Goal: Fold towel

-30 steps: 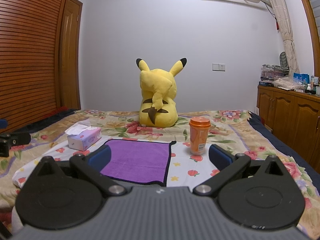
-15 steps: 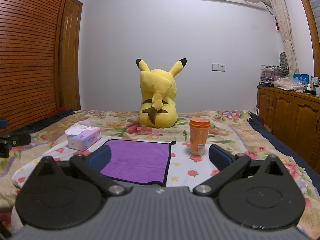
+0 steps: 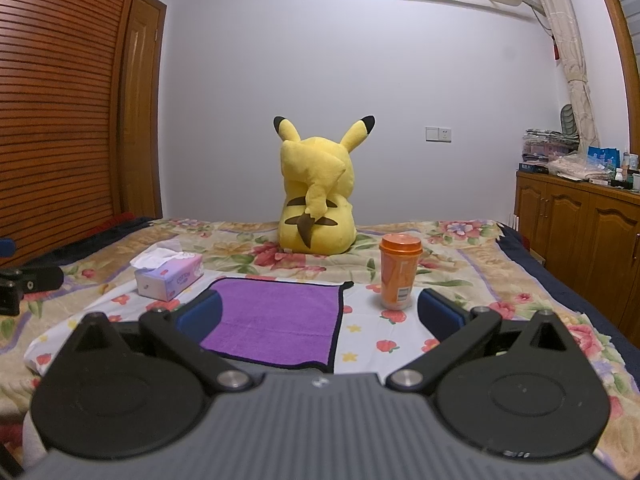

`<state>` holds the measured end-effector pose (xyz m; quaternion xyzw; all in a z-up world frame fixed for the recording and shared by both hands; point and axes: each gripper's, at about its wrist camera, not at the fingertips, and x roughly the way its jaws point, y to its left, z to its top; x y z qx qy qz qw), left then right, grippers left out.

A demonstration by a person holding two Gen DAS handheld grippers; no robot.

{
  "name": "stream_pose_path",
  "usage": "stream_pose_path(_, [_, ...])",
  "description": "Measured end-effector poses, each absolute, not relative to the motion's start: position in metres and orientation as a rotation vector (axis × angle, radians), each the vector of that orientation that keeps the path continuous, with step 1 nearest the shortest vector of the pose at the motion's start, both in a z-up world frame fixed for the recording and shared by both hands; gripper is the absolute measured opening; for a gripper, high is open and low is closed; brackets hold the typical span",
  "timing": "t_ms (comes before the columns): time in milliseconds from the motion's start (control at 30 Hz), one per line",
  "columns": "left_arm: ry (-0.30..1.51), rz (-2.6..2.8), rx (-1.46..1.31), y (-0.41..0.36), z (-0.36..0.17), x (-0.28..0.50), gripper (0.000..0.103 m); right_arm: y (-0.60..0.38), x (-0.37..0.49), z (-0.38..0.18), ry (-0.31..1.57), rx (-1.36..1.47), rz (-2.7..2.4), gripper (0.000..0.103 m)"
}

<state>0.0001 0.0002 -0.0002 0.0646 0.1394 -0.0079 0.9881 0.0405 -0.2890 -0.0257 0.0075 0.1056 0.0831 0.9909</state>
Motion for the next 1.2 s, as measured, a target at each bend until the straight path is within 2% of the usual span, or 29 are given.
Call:
stream_pose_path(600, [0.373, -0.015, 0.138, 0.0, -0.011, 0.012, 0.103, -0.28, 0.056, -0.032, 0.269, -0.014, 0.168, 0.103])
stream_pose_path(1200, [0.529, -0.054, 0.184, -0.009, -0.036, 0.057, 0.103, -0.265, 0.086, -0.046, 0.354, -0.031, 0.202, 0.103])
